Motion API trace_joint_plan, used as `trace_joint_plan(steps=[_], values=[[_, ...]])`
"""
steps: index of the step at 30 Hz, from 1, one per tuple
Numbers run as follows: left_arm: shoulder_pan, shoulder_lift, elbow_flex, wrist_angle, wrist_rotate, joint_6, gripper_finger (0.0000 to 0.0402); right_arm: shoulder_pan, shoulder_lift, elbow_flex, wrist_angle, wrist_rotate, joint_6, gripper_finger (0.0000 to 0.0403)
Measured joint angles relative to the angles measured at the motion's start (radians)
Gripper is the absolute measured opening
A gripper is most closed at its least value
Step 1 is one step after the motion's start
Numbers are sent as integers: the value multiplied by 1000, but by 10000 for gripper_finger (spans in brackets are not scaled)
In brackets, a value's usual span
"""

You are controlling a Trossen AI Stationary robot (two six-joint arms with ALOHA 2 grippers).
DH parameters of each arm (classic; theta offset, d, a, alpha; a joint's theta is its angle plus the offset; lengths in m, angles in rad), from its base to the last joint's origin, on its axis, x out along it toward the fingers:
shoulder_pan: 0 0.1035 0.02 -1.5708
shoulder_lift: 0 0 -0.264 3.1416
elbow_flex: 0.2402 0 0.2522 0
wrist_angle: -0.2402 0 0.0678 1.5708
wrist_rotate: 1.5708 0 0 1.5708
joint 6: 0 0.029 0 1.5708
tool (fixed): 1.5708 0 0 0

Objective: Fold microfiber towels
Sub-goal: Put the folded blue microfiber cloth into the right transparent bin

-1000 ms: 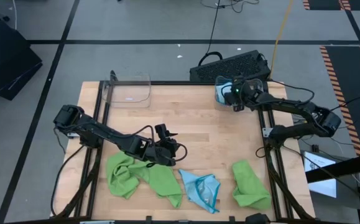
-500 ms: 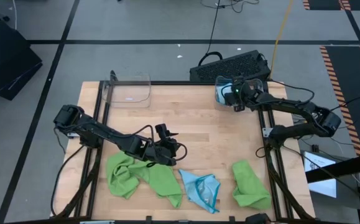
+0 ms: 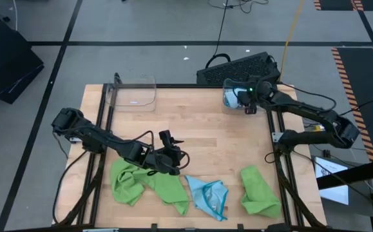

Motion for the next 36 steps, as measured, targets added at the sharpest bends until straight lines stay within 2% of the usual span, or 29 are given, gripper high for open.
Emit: trace_joint_plan(steps=[6, 13, 17, 20, 24, 27, 30, 32, 36], values=[[-7, -37, 0, -33, 0, -35, 241, 0, -71, 2, -39, -19, 101, 213], [-27, -44, -1, -60, 1, -48, 241, -5, -96, 2, -218, -168, 254, 212], [-27, -44, -1, -64, 1, -52, 241, -4, -99, 6, -234, -181, 297, 212], [-27, -44, -1, -64, 1, -51, 241, -5, -95, 44, -231, -239, 393, 202], [-27, -44, -1, -61, 1, -51, 241, -6, -63, 108, -227, -274, 566, 152], [-27, -44, -1, -60, 1, -51, 241, -14, -2, 163, -265, -272, 666, 89], [-27, -44, -1, -59, 1, -55, 241, -36, 92, 215, -387, -323, 733, 22], [-27, -44, -1, -59, 1, -65, 241, -47, 157, 233, -443, -342, 745, 9], [-27, -44, -2, -59, 1, -70, 241, -73, 277, 251, -450, -326, 777, 16]])
